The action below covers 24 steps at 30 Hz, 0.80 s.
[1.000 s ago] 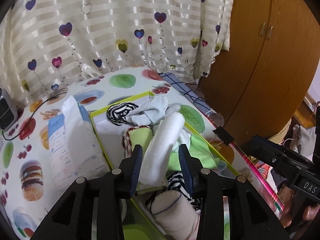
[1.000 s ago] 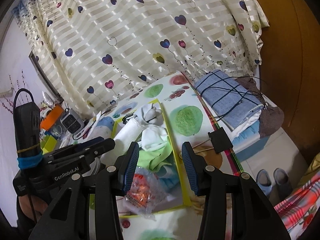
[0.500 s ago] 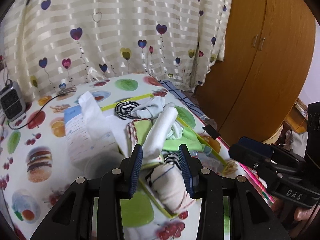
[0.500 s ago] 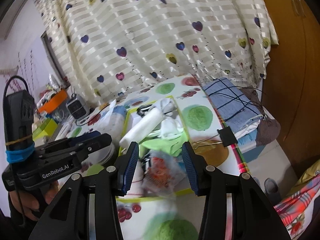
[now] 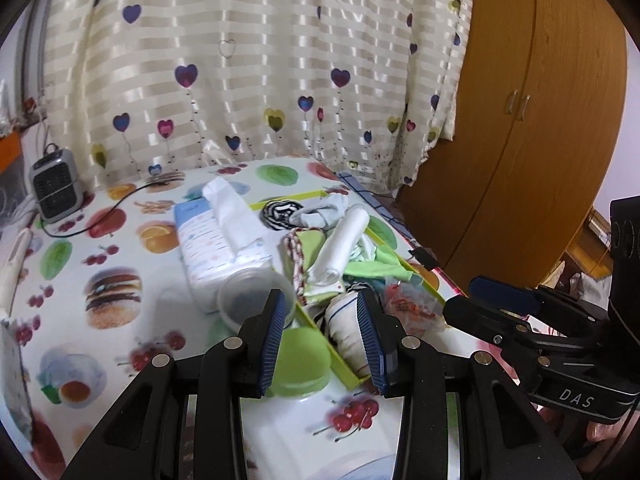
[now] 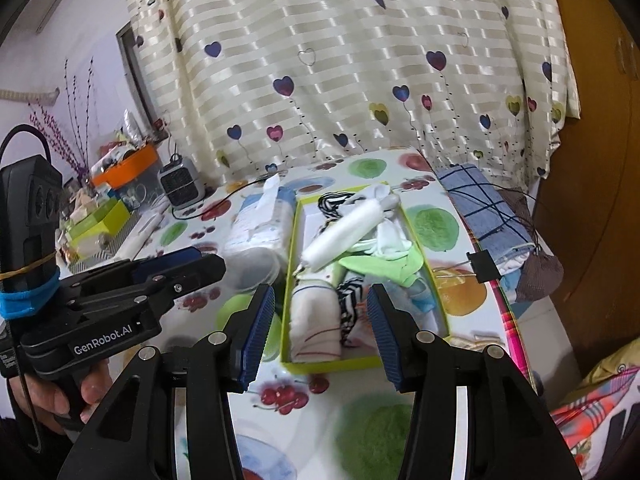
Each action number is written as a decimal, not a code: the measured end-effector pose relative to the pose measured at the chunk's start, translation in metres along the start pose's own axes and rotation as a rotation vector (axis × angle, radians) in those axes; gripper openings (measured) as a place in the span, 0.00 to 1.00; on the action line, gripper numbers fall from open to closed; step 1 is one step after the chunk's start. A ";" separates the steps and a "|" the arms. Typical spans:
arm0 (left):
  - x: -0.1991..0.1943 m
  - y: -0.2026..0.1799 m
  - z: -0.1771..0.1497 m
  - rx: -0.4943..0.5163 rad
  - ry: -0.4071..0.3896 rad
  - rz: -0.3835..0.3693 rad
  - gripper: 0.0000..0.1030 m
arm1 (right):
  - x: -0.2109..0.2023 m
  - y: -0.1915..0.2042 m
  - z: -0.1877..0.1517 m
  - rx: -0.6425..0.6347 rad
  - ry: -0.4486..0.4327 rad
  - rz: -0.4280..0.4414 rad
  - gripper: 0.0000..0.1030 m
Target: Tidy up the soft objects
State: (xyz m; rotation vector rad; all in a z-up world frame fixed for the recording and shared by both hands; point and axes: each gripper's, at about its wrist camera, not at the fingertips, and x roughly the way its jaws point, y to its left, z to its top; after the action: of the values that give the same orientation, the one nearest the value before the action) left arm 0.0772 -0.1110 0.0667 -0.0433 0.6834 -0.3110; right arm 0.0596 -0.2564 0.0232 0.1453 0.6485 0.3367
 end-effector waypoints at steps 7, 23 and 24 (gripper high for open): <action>-0.016 0.013 -0.015 -0.031 -0.007 0.024 0.35 | 0.001 0.022 -0.006 -0.039 0.035 -0.003 0.48; -0.018 0.012 -0.036 -0.028 0.040 0.131 0.35 | 0.003 0.040 -0.019 -0.094 0.093 -0.034 0.48; -0.019 0.011 -0.037 -0.024 0.040 0.135 0.35 | 0.003 0.040 -0.020 -0.095 0.095 -0.033 0.48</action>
State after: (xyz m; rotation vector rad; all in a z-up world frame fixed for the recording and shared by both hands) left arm 0.0428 -0.0930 0.0482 -0.0134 0.7263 -0.1745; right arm 0.0386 -0.2175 0.0151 0.0282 0.7267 0.3436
